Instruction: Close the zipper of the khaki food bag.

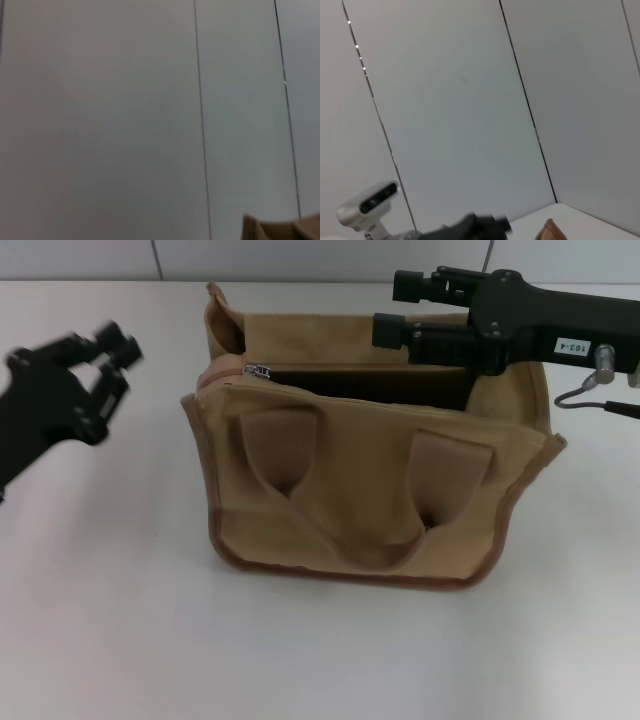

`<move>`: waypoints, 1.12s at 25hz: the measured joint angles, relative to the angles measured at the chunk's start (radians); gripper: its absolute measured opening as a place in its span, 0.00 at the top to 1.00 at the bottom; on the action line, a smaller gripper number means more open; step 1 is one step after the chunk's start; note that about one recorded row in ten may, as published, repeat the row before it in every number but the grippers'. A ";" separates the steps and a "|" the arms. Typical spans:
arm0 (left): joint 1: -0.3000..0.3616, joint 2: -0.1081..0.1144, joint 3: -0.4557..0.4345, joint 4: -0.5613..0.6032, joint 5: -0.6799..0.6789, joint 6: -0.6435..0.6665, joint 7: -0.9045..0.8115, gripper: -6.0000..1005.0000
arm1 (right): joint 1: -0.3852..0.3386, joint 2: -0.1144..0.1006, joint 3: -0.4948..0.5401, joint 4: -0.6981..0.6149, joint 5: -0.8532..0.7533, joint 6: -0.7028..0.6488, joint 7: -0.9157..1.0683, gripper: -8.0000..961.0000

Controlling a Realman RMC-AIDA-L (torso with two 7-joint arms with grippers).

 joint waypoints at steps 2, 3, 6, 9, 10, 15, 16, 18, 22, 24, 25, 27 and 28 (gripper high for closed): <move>-0.007 -0.001 0.062 0.004 0.009 -0.046 0.001 0.80 | -0.004 0.000 0.012 0.001 0.004 -0.002 -0.004 0.20; -0.011 -0.002 0.082 0.005 0.010 -0.056 0.003 0.80 | -0.008 0.000 0.020 0.003 0.009 -0.002 -0.006 0.20; -0.020 -0.003 0.150 0.012 0.009 -0.070 0.007 0.79 | -0.023 0.000 0.044 0.013 0.030 -0.003 -0.012 0.20; -0.015 -0.002 0.161 0.039 0.007 -0.049 0.000 0.79 | -0.032 0.000 0.070 0.027 0.038 -0.011 -0.018 0.20; -0.009 -0.001 0.162 0.052 0.007 -0.041 -0.006 0.79 | -0.036 -0.001 0.078 0.032 0.039 -0.014 -0.019 0.20; 0.030 0.001 0.170 0.148 0.022 0.024 -0.099 0.79 | -0.050 0.000 0.102 0.042 0.039 -0.021 -0.021 0.20; 0.036 0.001 0.171 0.167 0.034 0.037 -0.112 0.79 | -0.053 0.000 0.108 0.047 0.040 -0.025 -0.027 0.20; 0.037 0.001 0.171 0.173 0.042 0.037 -0.115 0.79 | -0.053 0.000 0.109 0.050 0.040 -0.026 -0.030 0.20; 0.037 0.001 0.171 0.194 0.079 0.033 -0.162 0.78 | -0.054 0.000 0.111 0.058 0.040 -0.028 -0.034 0.20; 0.035 0.001 0.172 0.199 0.094 0.023 -0.175 0.78 | -0.054 0.000 0.111 0.064 0.040 -0.028 -0.034 0.20; 0.034 0.001 0.173 0.201 0.098 0.016 -0.176 0.78 | -0.053 0.000 0.111 0.069 0.040 -0.028 -0.034 0.20; 0.034 -0.001 0.179 0.203 0.101 0.004 -0.176 0.78 | -0.050 0.000 0.111 0.074 0.040 -0.028 -0.034 0.20; 0.034 -0.001 0.179 0.203 0.101 0.004 -0.176 0.78 | -0.051 0.000 0.111 0.075 0.040 -0.028 -0.034 0.20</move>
